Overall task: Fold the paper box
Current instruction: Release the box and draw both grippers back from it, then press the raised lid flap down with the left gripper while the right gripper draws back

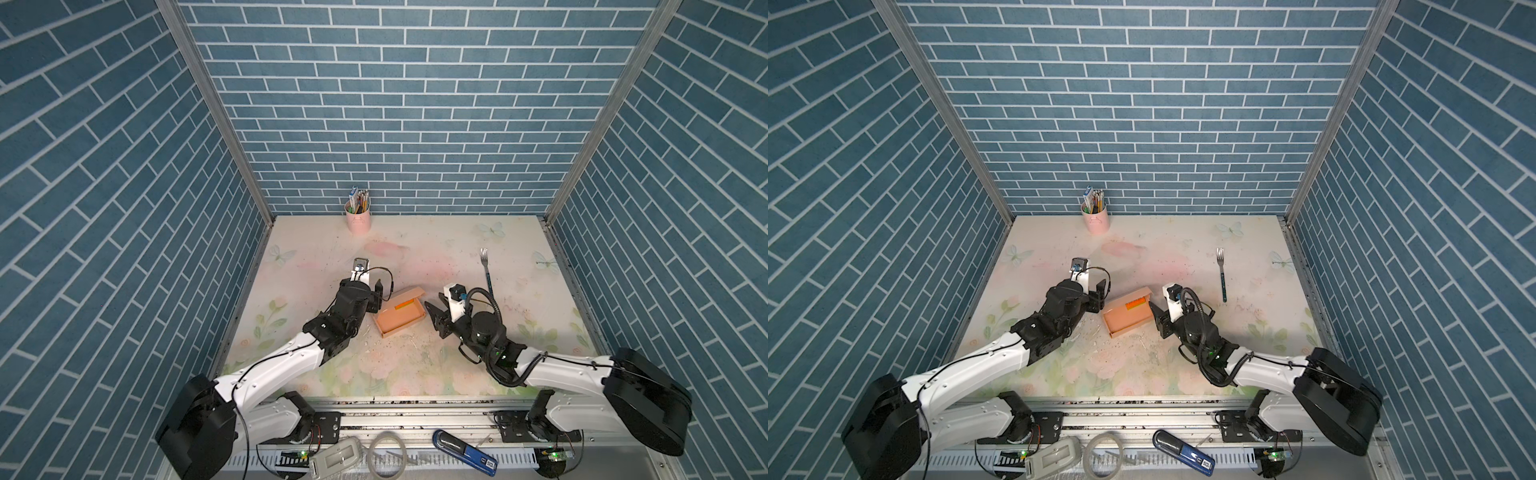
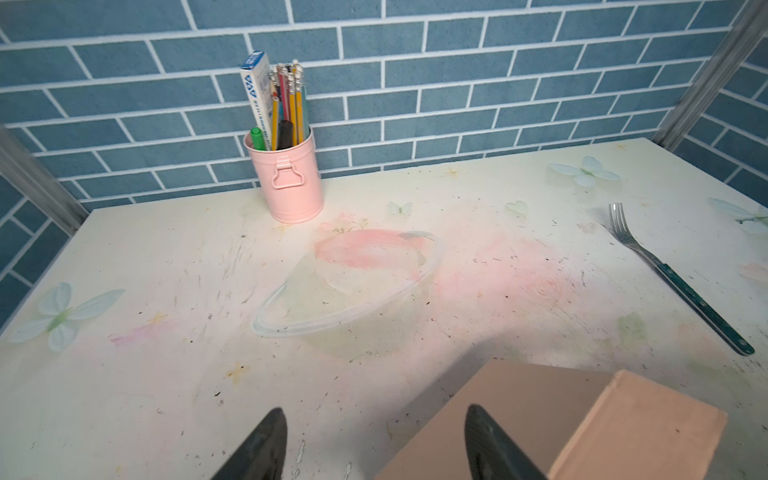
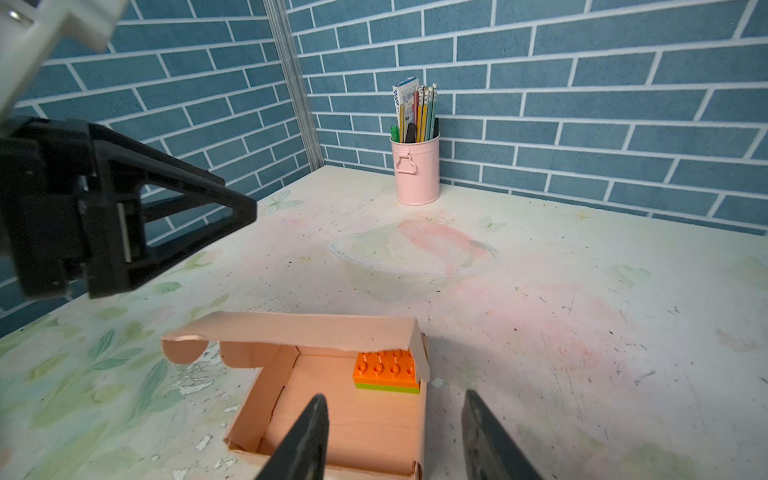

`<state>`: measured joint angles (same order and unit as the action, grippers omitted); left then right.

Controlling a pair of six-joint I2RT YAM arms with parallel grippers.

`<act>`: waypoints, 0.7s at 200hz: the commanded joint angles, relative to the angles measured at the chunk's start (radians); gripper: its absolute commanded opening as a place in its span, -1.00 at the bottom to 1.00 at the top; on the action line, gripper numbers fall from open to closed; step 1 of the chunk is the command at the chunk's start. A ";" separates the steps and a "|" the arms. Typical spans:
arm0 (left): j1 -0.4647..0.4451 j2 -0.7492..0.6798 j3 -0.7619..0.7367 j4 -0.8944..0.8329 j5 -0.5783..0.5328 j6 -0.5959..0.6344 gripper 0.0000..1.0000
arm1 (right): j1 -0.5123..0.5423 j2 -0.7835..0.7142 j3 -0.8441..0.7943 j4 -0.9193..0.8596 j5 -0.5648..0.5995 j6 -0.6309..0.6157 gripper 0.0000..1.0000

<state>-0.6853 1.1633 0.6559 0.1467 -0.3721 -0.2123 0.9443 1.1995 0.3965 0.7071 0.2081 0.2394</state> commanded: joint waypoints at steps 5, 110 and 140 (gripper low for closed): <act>0.008 0.073 0.084 -0.082 0.098 0.017 0.38 | 0.004 -0.075 0.047 -0.439 -0.022 0.154 0.05; -0.046 0.331 0.163 -0.060 0.208 0.008 0.31 | -0.028 -0.214 0.028 -0.684 0.042 0.292 0.04; -0.077 0.360 0.133 -0.020 0.197 -0.020 0.31 | -0.071 -0.214 0.030 -0.685 0.010 0.292 0.05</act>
<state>-0.7406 1.5043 0.8135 0.0902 -0.1768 -0.2085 0.9005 0.9974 0.4149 0.0578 0.2226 0.4961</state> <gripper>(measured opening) 0.656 0.523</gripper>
